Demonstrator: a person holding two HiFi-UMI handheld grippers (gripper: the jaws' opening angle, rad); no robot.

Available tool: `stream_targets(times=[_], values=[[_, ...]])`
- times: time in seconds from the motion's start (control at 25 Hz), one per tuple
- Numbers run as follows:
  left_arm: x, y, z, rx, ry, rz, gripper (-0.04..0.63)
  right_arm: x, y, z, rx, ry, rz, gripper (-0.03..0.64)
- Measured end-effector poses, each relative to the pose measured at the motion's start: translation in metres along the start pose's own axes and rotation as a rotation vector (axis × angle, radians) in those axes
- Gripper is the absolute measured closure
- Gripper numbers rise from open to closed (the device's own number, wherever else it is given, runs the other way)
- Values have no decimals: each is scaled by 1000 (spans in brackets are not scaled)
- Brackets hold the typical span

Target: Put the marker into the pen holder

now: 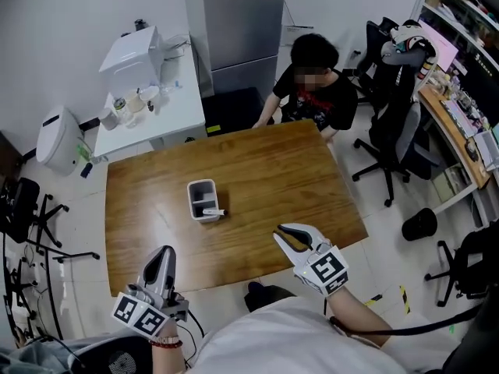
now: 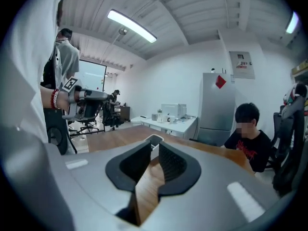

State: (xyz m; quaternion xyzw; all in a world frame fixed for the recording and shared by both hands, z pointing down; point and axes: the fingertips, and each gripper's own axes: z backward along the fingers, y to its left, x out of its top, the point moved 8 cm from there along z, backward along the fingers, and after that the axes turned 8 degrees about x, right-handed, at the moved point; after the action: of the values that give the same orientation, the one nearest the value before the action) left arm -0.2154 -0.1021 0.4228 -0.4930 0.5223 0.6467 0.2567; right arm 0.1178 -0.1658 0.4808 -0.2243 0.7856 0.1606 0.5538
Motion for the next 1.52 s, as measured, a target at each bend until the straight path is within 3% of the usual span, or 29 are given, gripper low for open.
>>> stream_targets(times=[0.12,0.2,0.28,0.4,0.64,0.8,1.08,1.32,1.52], values=[[1,-22,15,-35,34,-59,603,15,24,20,-5,-77,-1,575],[6,-36,15,-129,80,-140,603,42,40,23,23,-148,34,575],[21,-37,20,-174,72,-176,603,66,57,13,54,-191,50,574],[29,-26,60,-119,-12,-110,603,63,91,9,71,-194,-6,575],[2,-25,125,-86,6,-47,603,51,137,36,29,-193,-24,583],[-3,-39,161,-116,-7,-67,603,58,173,53,0,-221,-15,586],[-10,-43,213,-86,-20,-76,603,52,225,99,-54,-227,-32,589],[-15,-73,235,-88,-20,-92,603,43,237,128,-82,-246,-41,586],[-12,-100,243,-76,-27,-109,603,52,238,145,-43,-278,-28,575]])
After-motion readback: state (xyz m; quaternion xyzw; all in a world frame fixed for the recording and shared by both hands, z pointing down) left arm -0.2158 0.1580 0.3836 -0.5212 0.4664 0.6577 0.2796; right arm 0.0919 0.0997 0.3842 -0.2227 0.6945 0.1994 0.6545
